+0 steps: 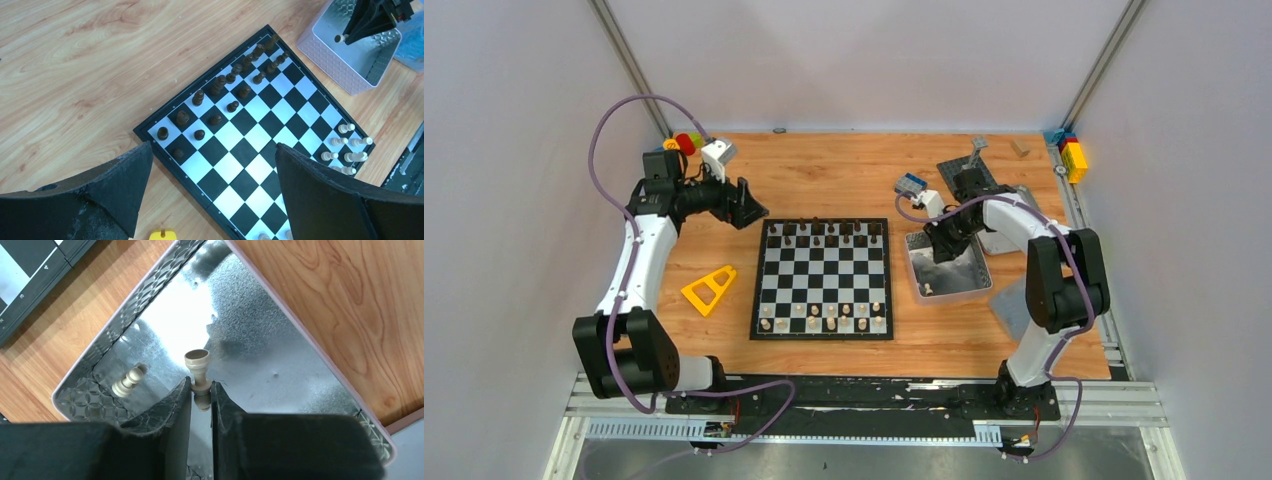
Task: Set up the chess pieces on the board
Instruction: Pick up the chess piece from the storage box, then place the chess piece on the chessboard.
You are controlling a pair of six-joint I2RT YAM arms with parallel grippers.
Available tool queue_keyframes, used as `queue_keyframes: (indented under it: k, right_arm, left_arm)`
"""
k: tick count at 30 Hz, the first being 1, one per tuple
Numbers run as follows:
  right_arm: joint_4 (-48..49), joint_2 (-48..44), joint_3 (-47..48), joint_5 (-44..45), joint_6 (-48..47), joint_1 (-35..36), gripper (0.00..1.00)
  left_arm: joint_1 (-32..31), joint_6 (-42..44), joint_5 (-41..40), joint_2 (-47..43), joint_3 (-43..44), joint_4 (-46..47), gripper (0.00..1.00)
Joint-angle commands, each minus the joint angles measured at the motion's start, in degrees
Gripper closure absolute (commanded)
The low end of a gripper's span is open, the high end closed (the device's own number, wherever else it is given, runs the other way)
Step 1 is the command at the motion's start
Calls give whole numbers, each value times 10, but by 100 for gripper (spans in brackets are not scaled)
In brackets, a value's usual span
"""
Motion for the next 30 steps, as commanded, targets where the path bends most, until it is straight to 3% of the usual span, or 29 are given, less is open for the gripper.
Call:
queue_keyframes:
  k: [1,8,14,21,30]
  right_arm:
    - [-7,-37,21,-44,22,-6,99]
    - [-57,-59,97,-190,43,-4,99]
    - [-122,-38,167,-324,44,30,99]
    - [-166,-13,213,-395,49,75,99]
    - [-182,-5,214,-430,52,86,99]
  left_arm:
    - [-19,19,30,-14,6,23,2]
    - [-133,49,64,20,39,-15,9]
    - [-242,134,107,52,71,-27,13]
    - [-329,205,107,96,108,-10,18]
    - [-370,243,111,109,100,19,29]
